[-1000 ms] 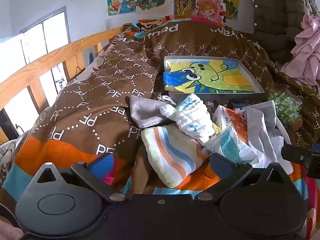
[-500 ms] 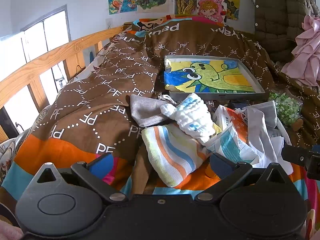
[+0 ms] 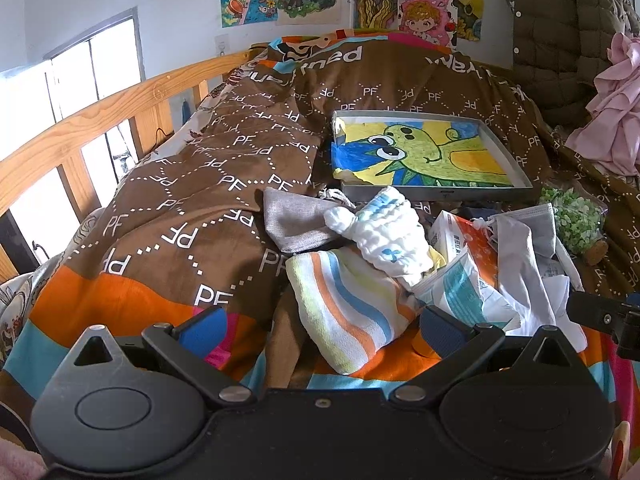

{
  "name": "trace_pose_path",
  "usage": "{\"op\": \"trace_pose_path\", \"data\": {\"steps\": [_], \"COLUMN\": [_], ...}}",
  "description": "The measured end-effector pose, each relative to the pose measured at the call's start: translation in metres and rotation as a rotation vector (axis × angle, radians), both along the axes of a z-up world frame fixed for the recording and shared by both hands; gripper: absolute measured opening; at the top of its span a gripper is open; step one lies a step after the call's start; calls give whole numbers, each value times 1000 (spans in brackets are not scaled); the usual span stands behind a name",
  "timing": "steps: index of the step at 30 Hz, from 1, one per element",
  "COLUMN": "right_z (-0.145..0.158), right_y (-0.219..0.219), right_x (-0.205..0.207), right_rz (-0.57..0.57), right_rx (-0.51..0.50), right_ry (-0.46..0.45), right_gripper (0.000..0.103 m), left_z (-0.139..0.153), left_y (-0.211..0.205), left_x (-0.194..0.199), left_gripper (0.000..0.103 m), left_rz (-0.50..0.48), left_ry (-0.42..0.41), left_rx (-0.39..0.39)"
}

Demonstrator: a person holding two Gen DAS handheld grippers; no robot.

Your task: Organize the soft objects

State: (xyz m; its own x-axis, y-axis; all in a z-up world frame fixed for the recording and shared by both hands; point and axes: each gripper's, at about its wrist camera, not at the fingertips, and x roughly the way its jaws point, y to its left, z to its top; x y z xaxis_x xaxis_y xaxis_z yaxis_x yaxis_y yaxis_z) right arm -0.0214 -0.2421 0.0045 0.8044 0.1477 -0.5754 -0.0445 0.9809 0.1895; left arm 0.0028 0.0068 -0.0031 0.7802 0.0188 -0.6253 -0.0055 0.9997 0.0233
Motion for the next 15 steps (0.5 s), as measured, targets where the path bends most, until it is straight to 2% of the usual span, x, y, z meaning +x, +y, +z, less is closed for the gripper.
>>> {"op": "trace_pose_path", "data": {"steps": [15], "right_z": [0], "right_y": [0], "right_x": [0], "right_rz": [0], "right_rx": [1], "right_ry": [1], "right_gripper": [103], "left_z": [-1], "left_y": [0], "left_x": [1], "left_gripper": [102], "left_rz": [1], "left_ry": [2], "left_rx": [-3]}}
